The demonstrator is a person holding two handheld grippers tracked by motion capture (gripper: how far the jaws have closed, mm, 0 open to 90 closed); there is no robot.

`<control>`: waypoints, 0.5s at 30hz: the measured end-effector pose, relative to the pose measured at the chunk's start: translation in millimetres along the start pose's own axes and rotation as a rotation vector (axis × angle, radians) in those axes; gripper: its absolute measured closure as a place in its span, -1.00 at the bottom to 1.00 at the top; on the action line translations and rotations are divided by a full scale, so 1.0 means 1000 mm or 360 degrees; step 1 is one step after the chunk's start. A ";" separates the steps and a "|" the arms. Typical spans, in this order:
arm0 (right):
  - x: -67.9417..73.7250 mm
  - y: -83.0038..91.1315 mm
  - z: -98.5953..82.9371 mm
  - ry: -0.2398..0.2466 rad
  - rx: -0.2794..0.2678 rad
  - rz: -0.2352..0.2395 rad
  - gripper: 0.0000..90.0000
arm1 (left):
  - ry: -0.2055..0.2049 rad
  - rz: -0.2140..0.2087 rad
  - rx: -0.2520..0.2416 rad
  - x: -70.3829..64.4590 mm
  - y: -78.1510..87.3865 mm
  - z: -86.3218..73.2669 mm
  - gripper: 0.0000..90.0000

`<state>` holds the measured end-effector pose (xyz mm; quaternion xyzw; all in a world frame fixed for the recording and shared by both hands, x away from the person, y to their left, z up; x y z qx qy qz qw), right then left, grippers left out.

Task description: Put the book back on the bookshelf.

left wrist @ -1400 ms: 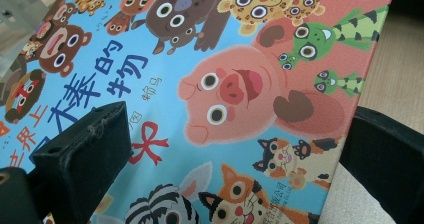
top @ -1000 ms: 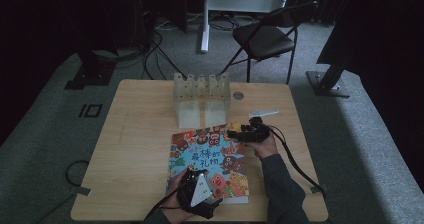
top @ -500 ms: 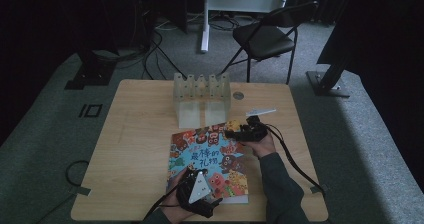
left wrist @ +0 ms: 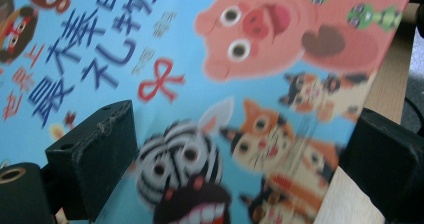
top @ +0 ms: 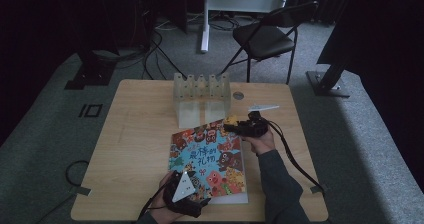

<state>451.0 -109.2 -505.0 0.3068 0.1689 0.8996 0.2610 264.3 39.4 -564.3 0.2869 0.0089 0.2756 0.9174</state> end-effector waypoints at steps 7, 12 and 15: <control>0.009 0.000 0.009 0.0068 0.0029 -0.0026 0.38 | 0.0003 0.0027 0.0004 0.003 0.012 -0.005 -0.86; 0.011 0.000 0.011 0.0069 0.0038 -0.0031 0.39 | 0.0020 -0.0009 -0.0002 0.002 0.022 -0.009 -0.85; 0.013 0.000 0.013 0.0079 0.0038 -0.0036 0.40 | 0.0049 -0.0018 -0.0012 0.002 0.029 -0.013 -0.85</control>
Point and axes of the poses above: each handheld gripper's, and its own axes: y roughly backward along the jaws, z roughly out of its top, x roughly to its left, the point moved 9 cm from there along -y, roughly forward along the jaws, and after that the axes turned 4 degrees about -y, right-handed, at the moved point
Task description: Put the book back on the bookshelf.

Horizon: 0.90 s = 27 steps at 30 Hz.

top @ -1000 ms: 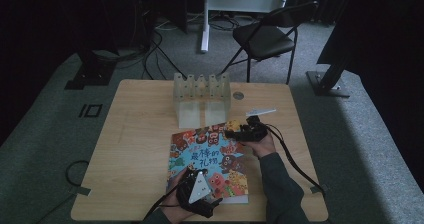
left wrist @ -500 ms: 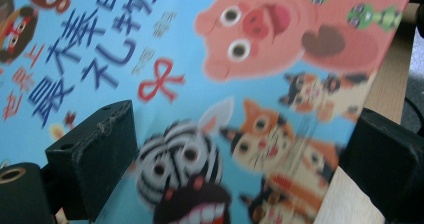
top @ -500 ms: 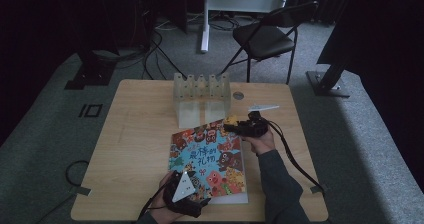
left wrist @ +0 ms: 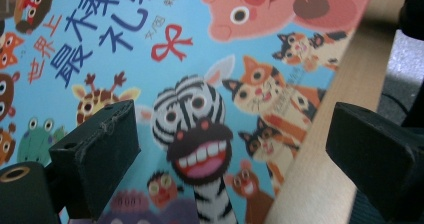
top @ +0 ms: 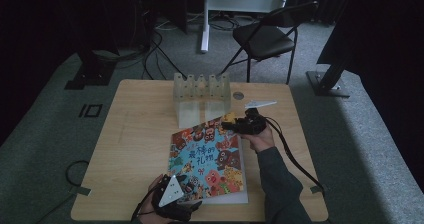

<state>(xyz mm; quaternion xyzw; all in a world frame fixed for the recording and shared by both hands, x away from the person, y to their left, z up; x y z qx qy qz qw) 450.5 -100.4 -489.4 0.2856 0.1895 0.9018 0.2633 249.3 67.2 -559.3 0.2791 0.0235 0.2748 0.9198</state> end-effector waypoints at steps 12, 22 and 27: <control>0.011 0.005 0.006 0.0058 -0.0039 -0.0023 0.42 | 0.0121 0.0061 -0.0013 0.025 0.012 -0.008 -0.85; 0.020 0.019 0.015 0.0093 -0.0116 0.0002 0.49 | 0.0174 0.0157 -0.0029 0.059 0.020 -0.005 -0.85; 0.025 0.027 0.020 0.0120 -0.0151 0.0000 0.53 | 0.0202 0.0180 -0.0038 0.070 0.022 -0.006 -0.85</control>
Point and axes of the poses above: each handheld gripper's, and its own axes: y roughly backward along the jaws, z roughly out of its top, x roughly to its left, the point moved 9 cm from there along -y, roughly forward along the jaws, and after that the axes turned 4 degrees about -y, right-handed, at the moved point
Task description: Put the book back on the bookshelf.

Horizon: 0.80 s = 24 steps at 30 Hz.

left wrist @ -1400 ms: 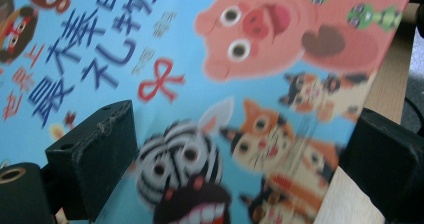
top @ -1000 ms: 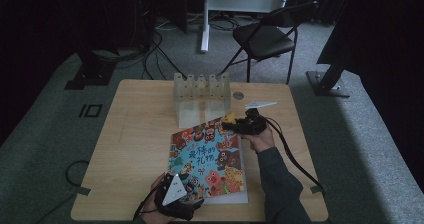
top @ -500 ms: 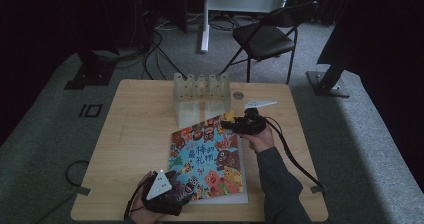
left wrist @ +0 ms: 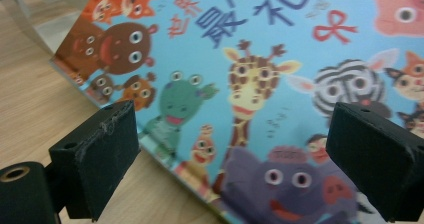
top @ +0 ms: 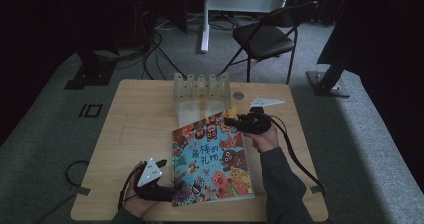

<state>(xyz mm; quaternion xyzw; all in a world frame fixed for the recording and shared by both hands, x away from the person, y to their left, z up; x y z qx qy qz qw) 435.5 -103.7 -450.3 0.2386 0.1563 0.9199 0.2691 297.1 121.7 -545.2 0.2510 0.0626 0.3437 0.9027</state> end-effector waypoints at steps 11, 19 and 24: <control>0.012 0.019 0.011 0.0052 -0.0102 0.0027 0.60 | 0.0035 0.0009 -0.0017 0.014 -0.003 0.005 -0.85; 0.017 0.032 0.018 0.0069 -0.0158 0.0063 0.66 | 0.0050 0.0003 -0.0032 0.017 -0.006 0.010 -0.85; 0.022 0.042 0.022 0.0089 -0.0189 0.0075 0.68 | 0.0067 -0.0006 -0.0034 0.021 -0.012 0.013 -0.85</control>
Point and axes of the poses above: each handheld gripper's, and its own axes: y roughly backward along the jaws, z roughly out of its top, x roughly to its left, the point moved 9 cm from there along -y, roughly forward along the jaws, and after that the axes turned 4 degrees about -y, right-handed, at the moved point
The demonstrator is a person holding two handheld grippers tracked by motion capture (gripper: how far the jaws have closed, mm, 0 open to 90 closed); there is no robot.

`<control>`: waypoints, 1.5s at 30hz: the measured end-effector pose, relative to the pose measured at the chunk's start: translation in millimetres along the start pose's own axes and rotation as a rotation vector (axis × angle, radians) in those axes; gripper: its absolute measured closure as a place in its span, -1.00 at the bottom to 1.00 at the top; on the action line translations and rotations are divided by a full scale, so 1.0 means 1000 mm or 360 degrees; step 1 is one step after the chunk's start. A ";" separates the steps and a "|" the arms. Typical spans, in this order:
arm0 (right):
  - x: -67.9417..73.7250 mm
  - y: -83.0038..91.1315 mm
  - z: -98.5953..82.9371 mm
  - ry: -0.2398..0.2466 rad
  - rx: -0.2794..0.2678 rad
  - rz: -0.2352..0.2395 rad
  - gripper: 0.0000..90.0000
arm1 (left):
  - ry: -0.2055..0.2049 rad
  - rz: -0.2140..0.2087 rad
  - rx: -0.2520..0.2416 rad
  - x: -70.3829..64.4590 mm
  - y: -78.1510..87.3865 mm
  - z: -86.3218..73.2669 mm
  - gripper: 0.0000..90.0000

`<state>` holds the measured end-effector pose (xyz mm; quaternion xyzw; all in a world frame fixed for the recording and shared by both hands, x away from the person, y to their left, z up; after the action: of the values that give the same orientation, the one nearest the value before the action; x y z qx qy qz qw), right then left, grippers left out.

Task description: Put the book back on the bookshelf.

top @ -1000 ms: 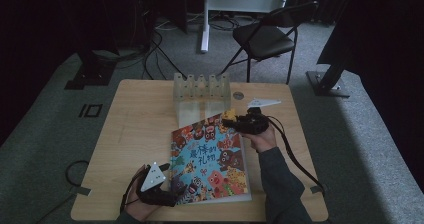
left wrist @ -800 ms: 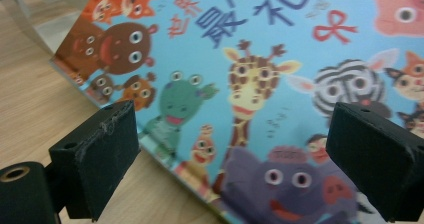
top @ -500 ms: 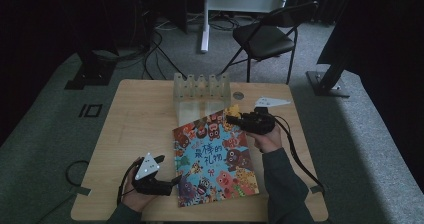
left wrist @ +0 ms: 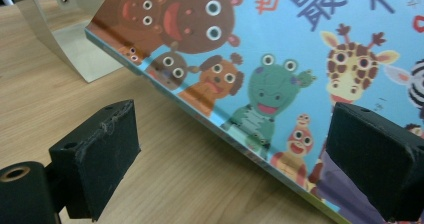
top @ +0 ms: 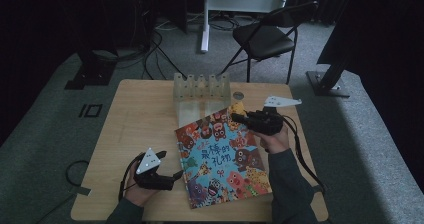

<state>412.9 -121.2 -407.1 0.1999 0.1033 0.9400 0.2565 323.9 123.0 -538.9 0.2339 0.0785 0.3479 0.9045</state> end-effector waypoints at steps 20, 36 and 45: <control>0.009 0.017 0.004 0.0024 -0.0104 0.0072 0.70 | 0.0172 -0.0069 -0.0107 0.028 -0.035 0.019 -0.85; 0.011 0.019 0.004 0.0016 -0.0123 0.0126 0.70 | 0.0261 -0.0248 -0.0231 0.048 -0.052 0.044 -0.85; 0.012 0.020 0.004 0.0016 -0.0133 0.0146 0.70 | 0.0327 -0.0366 -0.0311 0.044 -0.058 0.050 -0.85</control>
<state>396.4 -131.9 -394.0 0.1887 0.0560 0.9552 0.2208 406.3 96.7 -522.0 0.0976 0.1627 0.2703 0.9439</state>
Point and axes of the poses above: each handheld gripper's, and its own axes: y roughly backward along the jaws, z roughly out of its top, x roughly to its left, the point moved 9 cm from there along -y, roughly forward along the jaws, and after that the axes turned 4 degrees about -y, right-handed, at the moved point
